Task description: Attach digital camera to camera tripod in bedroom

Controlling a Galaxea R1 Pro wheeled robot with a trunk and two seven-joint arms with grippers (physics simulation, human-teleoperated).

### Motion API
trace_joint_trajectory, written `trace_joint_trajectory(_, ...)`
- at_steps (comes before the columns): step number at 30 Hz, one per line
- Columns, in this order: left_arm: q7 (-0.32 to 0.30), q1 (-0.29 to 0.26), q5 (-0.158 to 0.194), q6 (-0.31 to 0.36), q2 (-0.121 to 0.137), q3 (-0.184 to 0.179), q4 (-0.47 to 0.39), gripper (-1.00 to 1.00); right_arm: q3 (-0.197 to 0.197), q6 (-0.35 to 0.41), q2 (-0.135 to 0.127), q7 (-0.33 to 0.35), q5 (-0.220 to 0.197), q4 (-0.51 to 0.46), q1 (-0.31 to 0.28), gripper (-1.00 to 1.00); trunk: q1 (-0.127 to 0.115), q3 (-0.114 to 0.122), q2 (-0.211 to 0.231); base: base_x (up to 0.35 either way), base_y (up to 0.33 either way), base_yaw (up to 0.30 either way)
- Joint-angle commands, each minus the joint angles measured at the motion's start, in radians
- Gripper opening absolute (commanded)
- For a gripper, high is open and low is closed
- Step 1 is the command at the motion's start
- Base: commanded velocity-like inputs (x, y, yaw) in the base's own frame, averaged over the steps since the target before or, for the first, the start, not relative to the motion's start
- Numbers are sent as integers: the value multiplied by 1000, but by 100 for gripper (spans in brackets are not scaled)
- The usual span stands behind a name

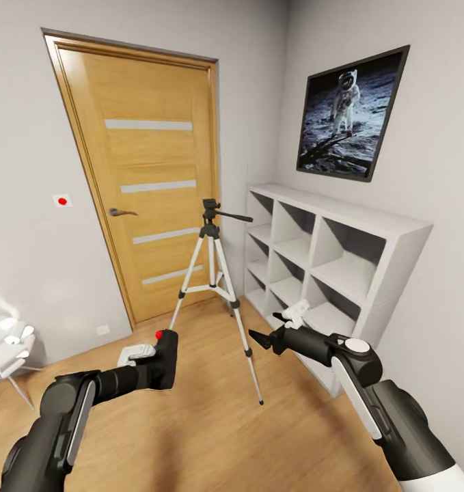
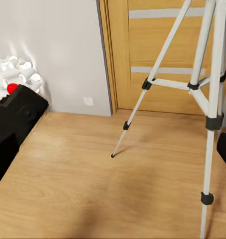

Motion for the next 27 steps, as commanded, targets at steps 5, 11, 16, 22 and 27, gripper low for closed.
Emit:
trace_joint_trajectory(5,-33,0,-10,51,23,5,-43,-100,1,7,2,-3,-7,-3,-1,100,1,-2,-2,340,150,0)
trace_joint_trajectory(11,-45,-17,-9,65,46,5,-60,-100,1,7,0,-3,-8,-7,0,100,1,-2,-2,341,144,0)
trace_joint_trajectory(16,-48,-31,-8,65,50,6,-64,-100,1,13,-3,-4,-8,-37,1,100,1,-2,-2,340,119,0)
trace_joint_trajectory(22,-49,-33,-9,65,53,8,-64,-100,0,17,-4,-5,-8,-57,8,100,1,-2,-2,340,66,0)
trace_joint_trajectory(27,-49,-29,-12,65,55,10,-62,-100,1,18,-4,-5,-8,-61,12,100,1,-2,-2,340,19,0)
